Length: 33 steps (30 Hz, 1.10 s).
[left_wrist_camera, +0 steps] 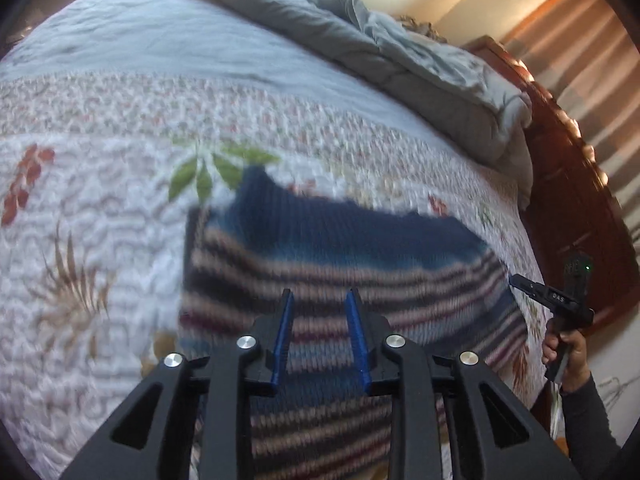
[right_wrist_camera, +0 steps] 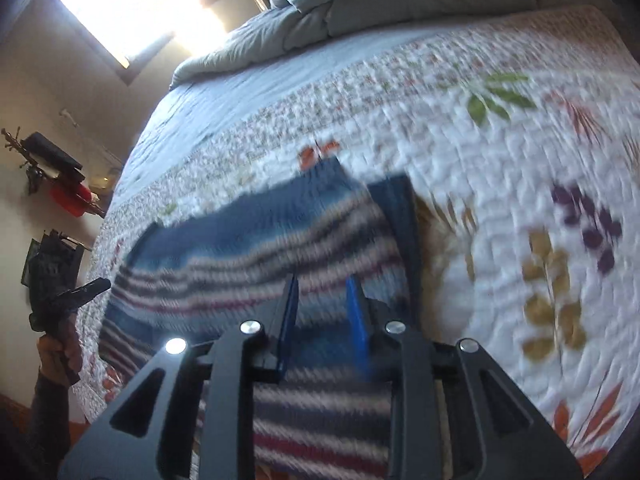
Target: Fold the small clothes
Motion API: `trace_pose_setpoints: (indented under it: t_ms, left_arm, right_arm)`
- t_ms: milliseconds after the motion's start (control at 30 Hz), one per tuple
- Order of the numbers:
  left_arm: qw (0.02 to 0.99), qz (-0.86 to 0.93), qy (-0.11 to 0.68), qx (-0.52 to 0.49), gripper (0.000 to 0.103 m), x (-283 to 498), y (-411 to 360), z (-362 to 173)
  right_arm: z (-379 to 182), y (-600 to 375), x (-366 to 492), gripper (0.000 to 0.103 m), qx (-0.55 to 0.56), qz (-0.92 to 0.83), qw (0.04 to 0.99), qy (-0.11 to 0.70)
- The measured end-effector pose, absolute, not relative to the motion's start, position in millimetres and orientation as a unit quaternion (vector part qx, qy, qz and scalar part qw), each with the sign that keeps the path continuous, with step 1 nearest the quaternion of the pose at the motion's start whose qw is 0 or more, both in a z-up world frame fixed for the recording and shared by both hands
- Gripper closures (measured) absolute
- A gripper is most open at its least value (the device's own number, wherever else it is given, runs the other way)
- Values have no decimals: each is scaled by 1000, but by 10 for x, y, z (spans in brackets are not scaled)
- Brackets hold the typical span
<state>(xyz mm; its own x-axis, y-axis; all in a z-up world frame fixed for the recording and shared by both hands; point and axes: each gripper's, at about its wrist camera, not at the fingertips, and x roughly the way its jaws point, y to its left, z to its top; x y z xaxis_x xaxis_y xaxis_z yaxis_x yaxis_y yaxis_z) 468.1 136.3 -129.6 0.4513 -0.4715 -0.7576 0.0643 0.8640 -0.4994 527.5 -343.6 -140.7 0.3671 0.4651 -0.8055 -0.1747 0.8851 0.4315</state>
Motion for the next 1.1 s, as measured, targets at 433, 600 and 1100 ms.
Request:
trace_pose_setpoints:
  t_ms: [433, 600, 1100]
  left_arm:
    - [813, -158, 488, -275, 27, 4373, 1698, -1371]
    - [800, -166, 501, -285, 11, 4238, 1969, -1158]
    - [739, -149, 569, -329, 4, 4650, 2227, -1608]
  right_arm:
    - [-1143, -3374, 4782, 64, 145, 188, 829, 507]
    - [-940, -2376, 3979, 38, 11, 256, 835, 487]
    - [-1282, -41, 3169, 19, -193, 349, 791, 465]
